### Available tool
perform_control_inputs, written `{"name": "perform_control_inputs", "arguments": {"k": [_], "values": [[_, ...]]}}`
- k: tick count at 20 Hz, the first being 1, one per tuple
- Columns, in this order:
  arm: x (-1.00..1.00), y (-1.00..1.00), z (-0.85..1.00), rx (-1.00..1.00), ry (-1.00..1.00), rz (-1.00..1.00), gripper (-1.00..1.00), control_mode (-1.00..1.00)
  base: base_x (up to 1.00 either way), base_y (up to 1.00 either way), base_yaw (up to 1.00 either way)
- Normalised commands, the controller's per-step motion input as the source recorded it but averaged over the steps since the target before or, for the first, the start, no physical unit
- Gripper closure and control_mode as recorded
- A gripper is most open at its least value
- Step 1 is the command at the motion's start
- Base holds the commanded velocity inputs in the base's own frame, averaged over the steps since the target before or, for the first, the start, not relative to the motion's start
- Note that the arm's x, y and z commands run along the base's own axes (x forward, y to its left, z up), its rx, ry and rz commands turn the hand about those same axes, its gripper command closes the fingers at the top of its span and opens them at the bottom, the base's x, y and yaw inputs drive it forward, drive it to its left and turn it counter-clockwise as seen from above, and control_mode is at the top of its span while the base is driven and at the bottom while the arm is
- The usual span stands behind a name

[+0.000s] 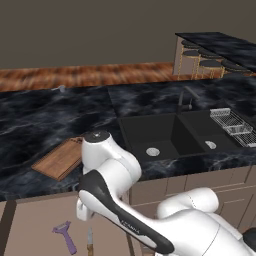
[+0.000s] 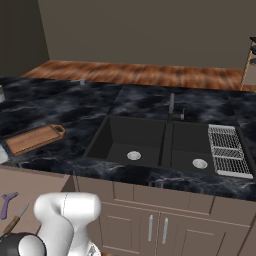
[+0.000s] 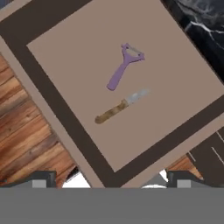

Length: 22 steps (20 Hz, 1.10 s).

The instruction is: Open the drawer on the left and place the cutting tools on the cutting board.

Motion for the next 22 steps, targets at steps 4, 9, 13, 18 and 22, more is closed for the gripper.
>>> {"name": "perform_control_inputs", "arguments": {"k": [4, 9, 13, 18, 22], "values": [[0.02, 0.01, -0.3, 0.06, 0.05, -0.43, -1.0, -1.0, 0.0, 0.0, 0.0], [0.11, 0.0, -0.11, 0.0, 0.04, -0.04, -1.0, -1.0, 0.0, 0.0, 0.0], [0.4, 0.0, -0.33, 0.0, 0.0, 0.0, -1.0, -1.0, 0.0, 0.0, 0.0], [0.61, 0.05, -0.36, 0.0, 0.0, -0.01, -1.0, -1.0, 0.0, 0.0, 0.0], [0.33, 0.07, -0.42, 0.0, 0.01, 0.0, -1.0, -1.0, 0.0, 0.0, 0.0]]}}
